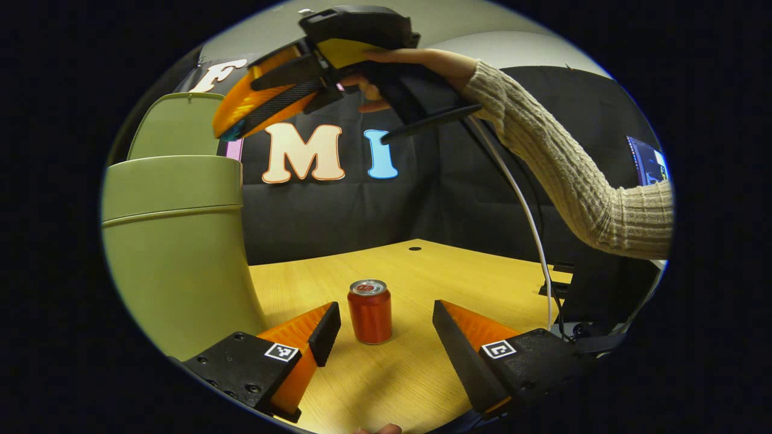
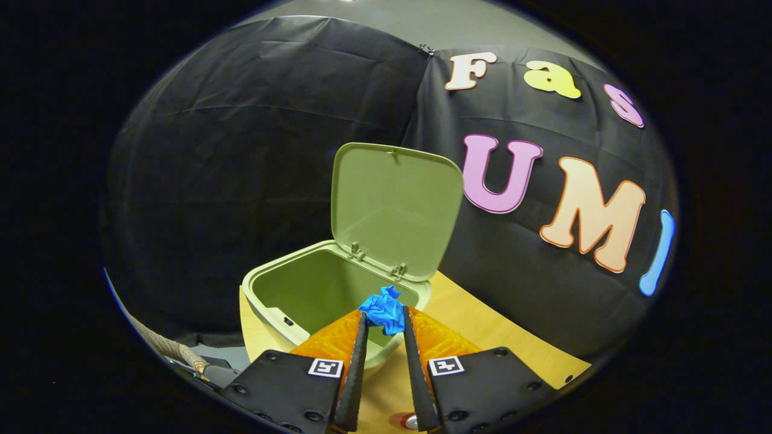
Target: Press the lid of the desktop garbage bin to open it, pick up the crumpled paper on the desktop and throw it into the bin, then pick up the pop can on the desktop and drop it into the bin, and finally close the garbage bin lid.
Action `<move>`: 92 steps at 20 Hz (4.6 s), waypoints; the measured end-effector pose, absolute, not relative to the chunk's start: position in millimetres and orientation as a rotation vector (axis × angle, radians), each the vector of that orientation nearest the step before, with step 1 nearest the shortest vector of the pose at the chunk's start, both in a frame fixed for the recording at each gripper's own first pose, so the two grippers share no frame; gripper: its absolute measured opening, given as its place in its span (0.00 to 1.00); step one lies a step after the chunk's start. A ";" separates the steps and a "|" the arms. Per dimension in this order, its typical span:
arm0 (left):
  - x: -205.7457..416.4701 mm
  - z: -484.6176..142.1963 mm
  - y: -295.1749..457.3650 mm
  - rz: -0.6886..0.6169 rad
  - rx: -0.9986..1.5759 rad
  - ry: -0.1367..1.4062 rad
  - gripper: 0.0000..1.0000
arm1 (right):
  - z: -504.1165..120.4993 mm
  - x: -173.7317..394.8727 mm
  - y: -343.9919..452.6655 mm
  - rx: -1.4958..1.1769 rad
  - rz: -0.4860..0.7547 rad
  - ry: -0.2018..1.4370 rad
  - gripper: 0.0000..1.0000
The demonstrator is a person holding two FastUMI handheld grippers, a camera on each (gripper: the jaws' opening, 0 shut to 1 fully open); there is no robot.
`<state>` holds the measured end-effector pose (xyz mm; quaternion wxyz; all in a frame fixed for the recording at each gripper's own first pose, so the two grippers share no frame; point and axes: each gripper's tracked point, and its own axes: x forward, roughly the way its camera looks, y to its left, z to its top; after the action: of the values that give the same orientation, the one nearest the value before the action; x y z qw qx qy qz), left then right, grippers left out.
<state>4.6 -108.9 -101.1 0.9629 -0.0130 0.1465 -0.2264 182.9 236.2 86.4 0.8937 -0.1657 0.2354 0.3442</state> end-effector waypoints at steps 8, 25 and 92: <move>5.0 -99.4 -102.1 -0.451 -0.018 0.281 0.94 | 58.8 183.0 276.1 -0.344 0.790 0.546 0.46; 11.1 -112.8 -108.5 -0.456 -0.019 0.308 0.94 | 87.9 189.4 135.3 -0.299 0.514 0.423 0.99; 129.8 36.6 -102.8 -0.340 -0.032 0.333 0.77 | -49.1 28.4 -93.3 -0.005 0.161 0.419 0.98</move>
<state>129.8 -102.8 36.6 0.9717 -0.0158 0.1649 -0.1683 28.4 -93.3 -49.1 0.9749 -0.0025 0.2080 0.0798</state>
